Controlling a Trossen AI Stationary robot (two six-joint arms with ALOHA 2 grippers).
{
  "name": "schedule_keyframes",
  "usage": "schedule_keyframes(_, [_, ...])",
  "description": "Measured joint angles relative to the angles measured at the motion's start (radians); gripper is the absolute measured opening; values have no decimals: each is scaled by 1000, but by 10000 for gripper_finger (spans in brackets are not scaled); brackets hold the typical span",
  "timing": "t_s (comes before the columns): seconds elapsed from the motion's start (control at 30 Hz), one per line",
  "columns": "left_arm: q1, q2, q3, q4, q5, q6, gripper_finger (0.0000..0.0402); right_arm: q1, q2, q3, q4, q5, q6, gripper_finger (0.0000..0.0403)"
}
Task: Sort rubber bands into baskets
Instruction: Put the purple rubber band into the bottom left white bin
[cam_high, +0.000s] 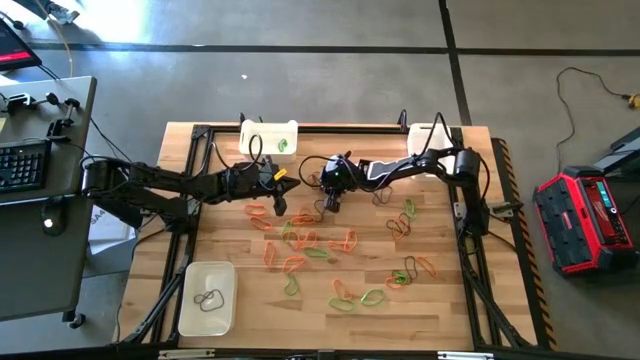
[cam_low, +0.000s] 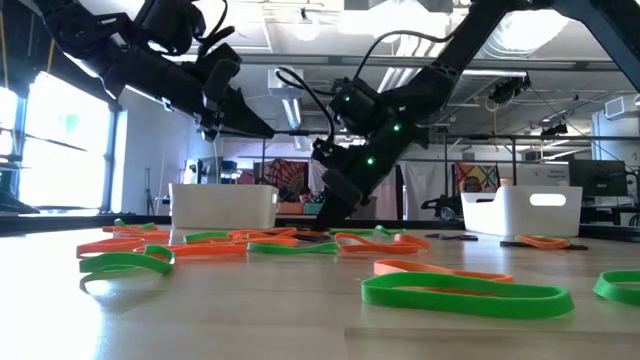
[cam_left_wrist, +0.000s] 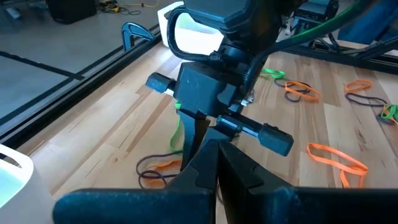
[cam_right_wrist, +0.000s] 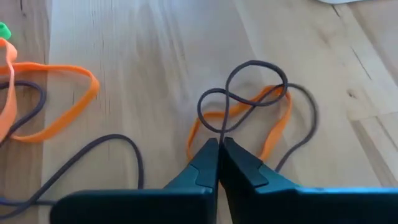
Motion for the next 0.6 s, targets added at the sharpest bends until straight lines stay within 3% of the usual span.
schedule_keyframes(0.27, [-1,0,0,0,-9,13,10,15,-79,0,-6,5,3,2])
schedule_keyframes(0.6, [-28,3,1,3,-21,54,92,39,-139,0,43,4,18,1])
